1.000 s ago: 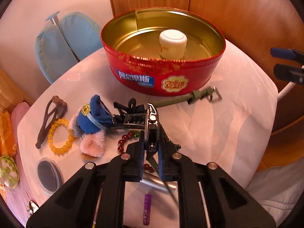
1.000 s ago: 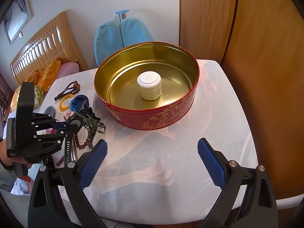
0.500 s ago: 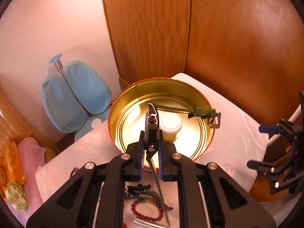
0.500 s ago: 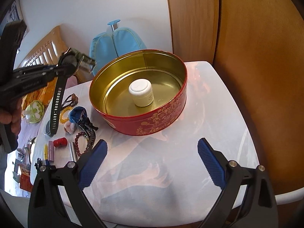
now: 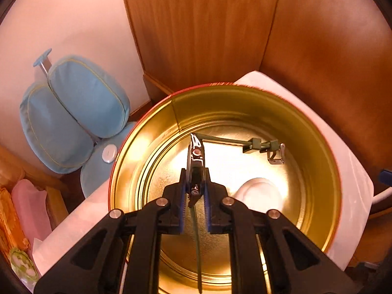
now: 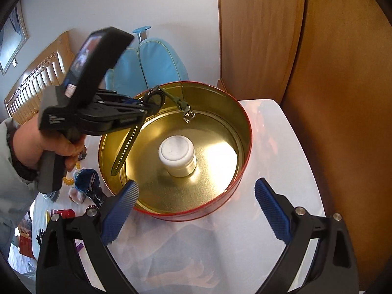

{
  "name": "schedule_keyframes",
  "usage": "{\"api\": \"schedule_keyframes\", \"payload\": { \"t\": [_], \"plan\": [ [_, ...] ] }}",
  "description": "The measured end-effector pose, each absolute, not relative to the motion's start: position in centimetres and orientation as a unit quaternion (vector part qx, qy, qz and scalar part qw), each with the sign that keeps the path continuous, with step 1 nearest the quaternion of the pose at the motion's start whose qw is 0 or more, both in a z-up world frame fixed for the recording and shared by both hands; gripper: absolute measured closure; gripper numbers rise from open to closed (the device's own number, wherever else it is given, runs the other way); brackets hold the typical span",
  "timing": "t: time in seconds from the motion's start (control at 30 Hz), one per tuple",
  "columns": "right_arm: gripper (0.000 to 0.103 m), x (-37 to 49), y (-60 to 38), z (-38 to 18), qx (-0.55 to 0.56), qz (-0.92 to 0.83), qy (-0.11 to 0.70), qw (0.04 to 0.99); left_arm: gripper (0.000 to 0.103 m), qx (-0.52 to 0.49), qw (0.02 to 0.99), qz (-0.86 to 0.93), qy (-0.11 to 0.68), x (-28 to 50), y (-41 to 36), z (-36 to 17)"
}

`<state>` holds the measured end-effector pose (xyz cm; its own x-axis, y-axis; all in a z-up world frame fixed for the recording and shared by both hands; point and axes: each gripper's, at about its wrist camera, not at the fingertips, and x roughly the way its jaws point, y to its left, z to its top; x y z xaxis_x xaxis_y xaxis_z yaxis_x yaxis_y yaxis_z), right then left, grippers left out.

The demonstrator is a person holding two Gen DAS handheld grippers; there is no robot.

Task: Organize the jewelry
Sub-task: 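Lower the black watch into the red tin and open the left tool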

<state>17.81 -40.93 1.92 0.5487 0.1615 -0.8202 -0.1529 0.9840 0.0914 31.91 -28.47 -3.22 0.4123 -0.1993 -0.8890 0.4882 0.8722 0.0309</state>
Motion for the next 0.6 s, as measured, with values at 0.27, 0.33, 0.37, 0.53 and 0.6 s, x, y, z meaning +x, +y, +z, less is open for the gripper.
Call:
{"api": "schedule_keyframes", "payload": {
  "t": [0.27, 0.33, 0.37, 0.53, 0.6],
  "plan": [
    [0.006, 18.2, -40.0, 1.0, 0.0, 0.085, 0.483, 0.871, 0.09, 0.174, 0.783, -0.171, 0.572, 34.0, -28.5, -8.2],
    [0.006, 18.2, -40.0, 1.0, 0.003, 0.082, 0.485, 0.87, 0.089, 0.181, 0.783, -0.165, 0.572, 33.7, -28.6, -8.5],
    [0.006, 18.1, -40.0, 1.0, 0.003, 0.082, 0.486, 0.87, 0.089, 0.182, 0.783, -0.164, 0.572, 33.6, -28.6, -8.5],
    [0.006, 17.3, -40.1, 1.1, 0.0, 0.082, 0.484, 0.871, 0.083, 0.186, 0.784, -0.161, 0.569, 32.8, -28.5, -8.0],
    [0.006, 16.8, -40.1, 1.3, 0.001, 0.081, 0.482, 0.872, 0.068, 0.179, 0.795, -0.168, 0.554, 31.9, -28.3, -7.0]
  ]
}}
